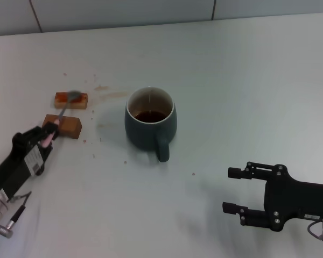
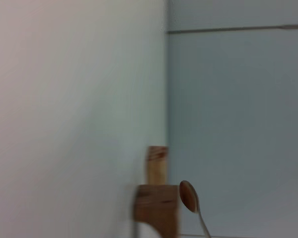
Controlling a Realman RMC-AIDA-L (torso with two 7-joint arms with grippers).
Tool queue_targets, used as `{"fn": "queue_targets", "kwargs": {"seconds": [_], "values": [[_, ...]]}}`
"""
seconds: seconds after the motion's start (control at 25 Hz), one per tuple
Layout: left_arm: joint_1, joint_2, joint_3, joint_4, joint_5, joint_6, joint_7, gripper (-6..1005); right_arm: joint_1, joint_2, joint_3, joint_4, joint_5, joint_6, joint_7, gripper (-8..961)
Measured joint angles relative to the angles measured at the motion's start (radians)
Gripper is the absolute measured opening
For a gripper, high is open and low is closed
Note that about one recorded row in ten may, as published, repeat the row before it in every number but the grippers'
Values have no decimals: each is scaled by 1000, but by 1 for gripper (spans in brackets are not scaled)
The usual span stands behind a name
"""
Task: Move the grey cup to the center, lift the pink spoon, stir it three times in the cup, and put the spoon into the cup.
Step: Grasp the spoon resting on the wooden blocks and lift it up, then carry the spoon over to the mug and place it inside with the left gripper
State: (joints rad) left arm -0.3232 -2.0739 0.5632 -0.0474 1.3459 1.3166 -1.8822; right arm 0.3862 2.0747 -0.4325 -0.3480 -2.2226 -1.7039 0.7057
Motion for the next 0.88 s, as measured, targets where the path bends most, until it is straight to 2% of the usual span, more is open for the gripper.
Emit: {"fn": "queue_targets", "kwargs": {"seconds": [0.08,0.24,0.32,0.36,0.4,0.44,0.48,0.52,0.56,0.6,0.64,0.76,0.8,0.84,0.88], "values": [[1,0,-1,3,-2,19,11,143,3,0,0,1,0,1,0,692],[1,2,-22,32,-4,180,139,135,6,1,0,2,0,1,0,692],[1,2,-22,32,-4,180,139,131,6,1,0,1,0,1,0,692],[-4,2,-20,55,-1,208,159,129,6,1,0,1,0,1,0,692],[-35,3,-3,175,3,287,204,129,7,1,0,0,0,1,0,692],[-35,3,-3,175,3,287,204,129,7,1,0,0,0,1,0,692],[-54,5,9,248,3,328,216,129,8,1,0,0,0,1,0,692],[-54,5,9,248,3,328,216,129,8,1,0,0,0,1,0,692],[-71,7,31,340,3,365,223,129,8,1,0,0,0,1,0,692],[-92,12,126,580,4,403,221,129,8,1,0,0,0,2,0,692],[-92,12,126,580,4,403,221,129,8,1,0,0,0,2,0,692],[-94,20,218,822,33,404,213,129,8,1,0,0,0,6,0,692],[-94,26,235,965,81,403,201,129,8,1,0,1,0,12,0,692],[-94,26,235,965,81,403,201,129,8,1,0,1,0,12,0,692],[-96,29,239,1127,156,407,181,129,7,1,1,1,2,14,0,692]]}}
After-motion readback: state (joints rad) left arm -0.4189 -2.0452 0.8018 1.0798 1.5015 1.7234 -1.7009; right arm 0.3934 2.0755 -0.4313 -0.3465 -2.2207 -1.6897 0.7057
